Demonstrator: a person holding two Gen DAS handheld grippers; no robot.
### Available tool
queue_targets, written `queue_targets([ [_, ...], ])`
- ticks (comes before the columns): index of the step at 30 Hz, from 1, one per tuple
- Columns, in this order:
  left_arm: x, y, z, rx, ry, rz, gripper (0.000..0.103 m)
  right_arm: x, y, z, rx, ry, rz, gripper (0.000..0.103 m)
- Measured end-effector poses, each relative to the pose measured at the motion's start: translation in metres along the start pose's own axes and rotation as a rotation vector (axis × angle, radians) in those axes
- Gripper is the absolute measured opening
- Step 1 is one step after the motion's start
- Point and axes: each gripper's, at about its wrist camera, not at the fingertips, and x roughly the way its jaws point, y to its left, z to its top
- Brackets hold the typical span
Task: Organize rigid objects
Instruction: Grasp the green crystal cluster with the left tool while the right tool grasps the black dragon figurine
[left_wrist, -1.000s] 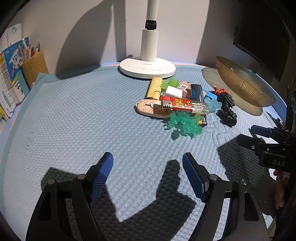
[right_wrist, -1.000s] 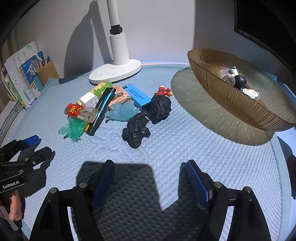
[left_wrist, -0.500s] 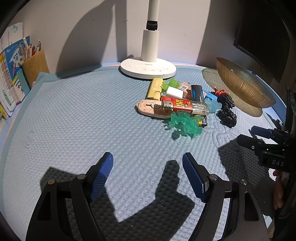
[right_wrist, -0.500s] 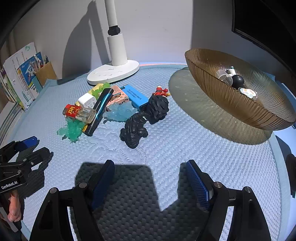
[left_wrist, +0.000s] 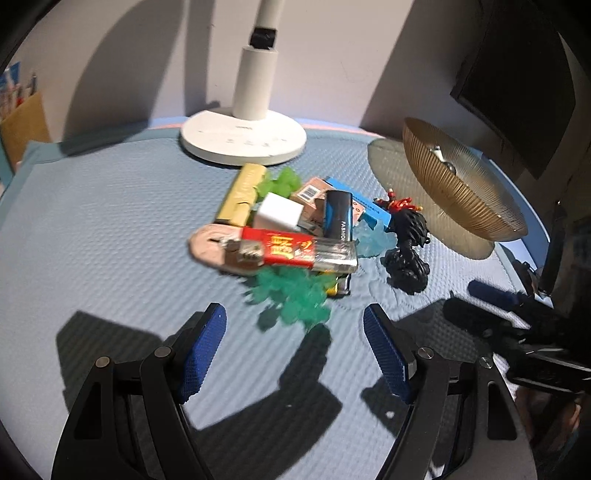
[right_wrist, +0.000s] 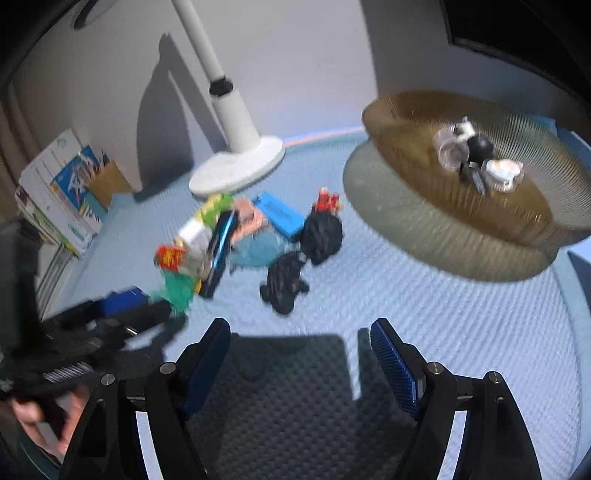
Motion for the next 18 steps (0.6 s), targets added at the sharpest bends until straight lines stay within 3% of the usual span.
queue_targets([
  [2, 0.008, -0.001, 0.0, 0.006, 0.013, -0.004, 0.062, 0.003, 0.004, 0.007, -0.029, -0.004, -0.025, 0.075],
  [4, 0.013, -0.004, 0.002, 0.024, 0.0, 0.014, 0.061, 0.013, 0.01, 0.015, -0.059, 0.027, -0.016, 0.058],
  [6, 0.012, -0.004, 0.002, 0.038, -0.014, 0.032, 0.046, 0.027, 0.015, 0.02, -0.061, 0.057, -0.033, 0.057],
  [8, 0.01, -0.002, 0.001, 0.05, -0.026, 0.022, 0.041, 0.039, 0.017, 0.023, -0.046, 0.078, -0.059, 0.055],
  [11, 0.003, 0.0, -0.003, 0.06, -0.031, 0.008, 0.041, 0.051, 0.02, 0.024, -0.032, 0.079, -0.038, 0.043],
  [12, -0.001, 0.0, -0.006, 0.068, -0.036, 0.004, 0.041, 0.05, 0.024, 0.023, -0.056, 0.071, -0.047, 0.034],
  [14, -0.009, 0.002, -0.012, 0.073, -0.043, -0.009, 0.041, 0.048, 0.027, 0.02, -0.068, 0.073, -0.032, 0.034],
  [18, -0.028, 0.005, -0.025, 0.063, -0.063, -0.044, 0.041, 0.027, 0.02, 0.013, 0.012, 0.067, 0.108, 0.034],
])
